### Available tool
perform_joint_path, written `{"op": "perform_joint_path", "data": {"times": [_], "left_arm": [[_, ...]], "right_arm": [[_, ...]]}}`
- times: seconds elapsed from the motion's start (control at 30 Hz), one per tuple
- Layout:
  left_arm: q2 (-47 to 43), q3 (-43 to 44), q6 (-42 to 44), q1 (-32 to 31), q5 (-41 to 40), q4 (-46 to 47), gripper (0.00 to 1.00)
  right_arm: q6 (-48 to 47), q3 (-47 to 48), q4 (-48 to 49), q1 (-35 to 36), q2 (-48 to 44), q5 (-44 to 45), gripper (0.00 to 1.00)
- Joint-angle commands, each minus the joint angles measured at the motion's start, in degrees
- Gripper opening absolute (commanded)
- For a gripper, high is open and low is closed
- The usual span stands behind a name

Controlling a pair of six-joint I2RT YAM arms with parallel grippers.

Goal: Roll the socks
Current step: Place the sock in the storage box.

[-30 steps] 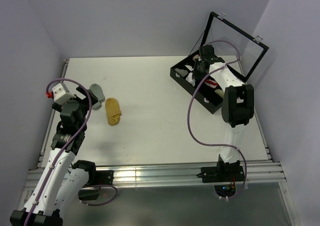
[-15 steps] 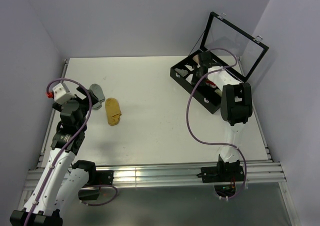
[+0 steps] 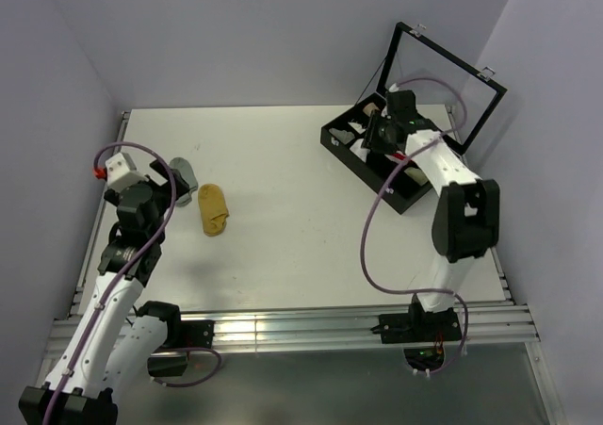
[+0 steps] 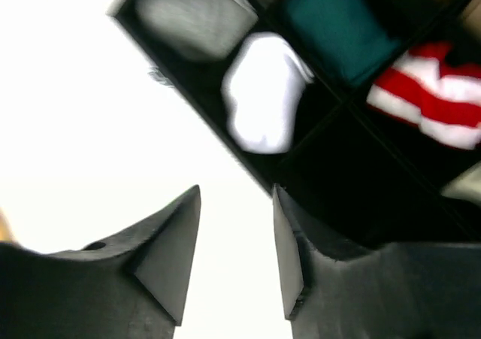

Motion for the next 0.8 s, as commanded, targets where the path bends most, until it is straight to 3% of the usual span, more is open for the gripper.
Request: {"op": "perform_joint_path", "data": {"times": [0.0,0.1,0.37,0.77], "left_arm": [[3.35,3.35,-1.29,0.17,4.03,-1.62,1.00],[8.10,5.89,-2.00,0.17,7.28,-4.60,0.99],[21.72,11.70,-4.28,0.17,13.88,-9.35,0.97],[42.29,13.19,-13.76,0.17,26.62,-6.72,0.97]], "right_arm": [[-0.08,-3.41,6.93,-0.06,-12.69,0.33,0.51],[0.62,-11.21,11.06,-0.06,-20.86,-0.37,0.62],[2.29,-26.44,23.10,-0.06,-40.74,-8.01,0.68],[7.30,-43.67,33.92,-0.15,-49.72,-20.05,0.71]]}}
